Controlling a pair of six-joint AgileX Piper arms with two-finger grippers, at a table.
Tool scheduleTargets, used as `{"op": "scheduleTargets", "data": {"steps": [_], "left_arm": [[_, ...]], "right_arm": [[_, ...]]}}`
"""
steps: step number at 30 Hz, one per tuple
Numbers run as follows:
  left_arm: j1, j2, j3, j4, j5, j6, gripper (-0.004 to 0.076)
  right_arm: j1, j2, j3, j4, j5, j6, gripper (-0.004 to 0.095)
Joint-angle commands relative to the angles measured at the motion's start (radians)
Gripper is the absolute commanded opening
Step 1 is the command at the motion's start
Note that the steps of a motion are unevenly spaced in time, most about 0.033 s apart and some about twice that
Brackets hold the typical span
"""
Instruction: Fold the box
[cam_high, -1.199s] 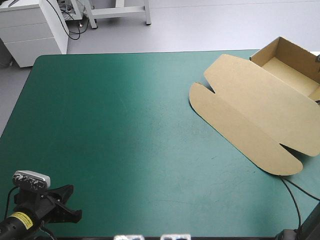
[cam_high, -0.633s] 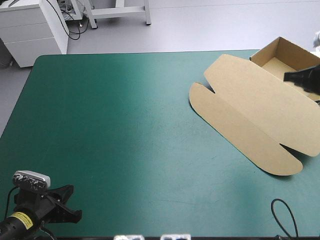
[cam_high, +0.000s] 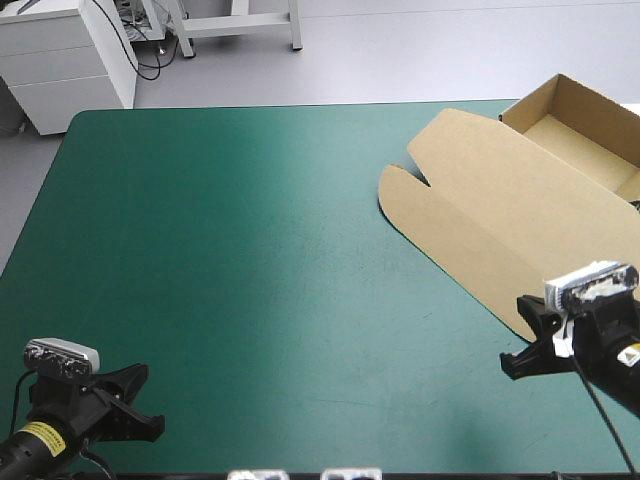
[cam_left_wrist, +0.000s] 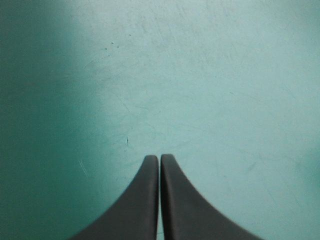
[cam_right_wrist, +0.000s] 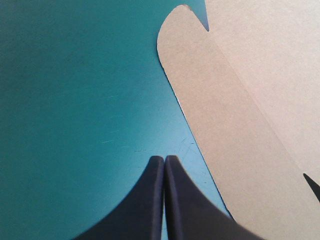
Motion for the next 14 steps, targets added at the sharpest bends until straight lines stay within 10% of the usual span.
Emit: {"op": "scheduleTargets", "data": {"steps": [1,14], "left_arm": [[-0.003,0.009,-0.024,-0.002,-0.093,0.000,-0.0008],[-0.003,-0.043,-0.022,-0.001,-0.153,0.150,-0.0008]], "right_arm": [[0.003,-0.117,0.081,0.032,-0.106,-0.015,-0.0019],[0.003,-0.392,0.329,0.006,-0.252,0.040,-0.0018]]}}
